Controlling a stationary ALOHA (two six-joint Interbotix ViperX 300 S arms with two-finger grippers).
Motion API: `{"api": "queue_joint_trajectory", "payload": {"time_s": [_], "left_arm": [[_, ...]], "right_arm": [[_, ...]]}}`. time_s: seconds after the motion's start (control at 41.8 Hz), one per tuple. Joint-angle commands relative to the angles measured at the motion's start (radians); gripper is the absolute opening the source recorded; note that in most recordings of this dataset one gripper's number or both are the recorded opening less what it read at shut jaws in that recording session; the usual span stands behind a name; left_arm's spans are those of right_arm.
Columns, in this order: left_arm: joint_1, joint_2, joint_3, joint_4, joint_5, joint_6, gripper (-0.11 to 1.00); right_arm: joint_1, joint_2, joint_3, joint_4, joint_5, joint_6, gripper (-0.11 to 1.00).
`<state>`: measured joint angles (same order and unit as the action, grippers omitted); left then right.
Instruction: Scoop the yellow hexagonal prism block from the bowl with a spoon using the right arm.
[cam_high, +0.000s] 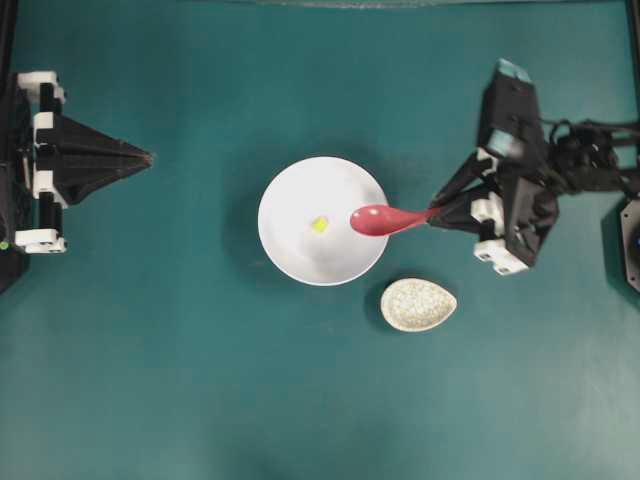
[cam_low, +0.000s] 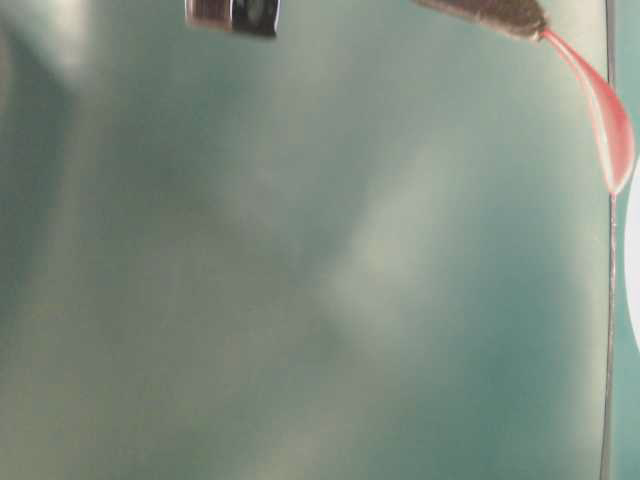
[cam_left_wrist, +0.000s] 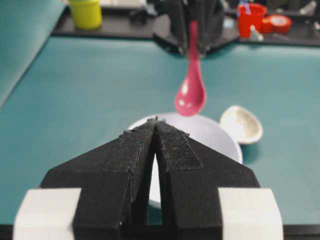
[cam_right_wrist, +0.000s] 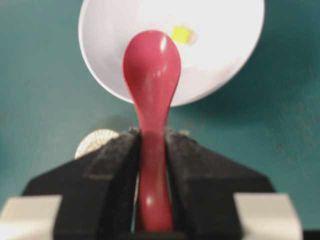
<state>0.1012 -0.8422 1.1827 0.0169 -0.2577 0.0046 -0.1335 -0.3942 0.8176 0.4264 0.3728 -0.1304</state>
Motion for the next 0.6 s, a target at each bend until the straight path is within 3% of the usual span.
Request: {"api": "queue_joint_trajectory", "payload": {"time_s": [0.0,0.263,0.574], "left_arm": [[0.003,0.017,-0.028,0.002,-0.02,0.0,0.01],[0.009,0.029,-0.026,0.002,-0.044,0.0,0.01],[0.008,0.032,-0.025,0.002,-0.043,0.0,0.01]], "right_arm": [[-0.021,0.021,-0.071,-0.003,0.083,0.003,0.21],[-0.066,0.155,-0.215,-0.011,0.278,0.005,0.21],[-0.067,0.268,-0.342,-0.075,0.368,0.018,0.21]]}}
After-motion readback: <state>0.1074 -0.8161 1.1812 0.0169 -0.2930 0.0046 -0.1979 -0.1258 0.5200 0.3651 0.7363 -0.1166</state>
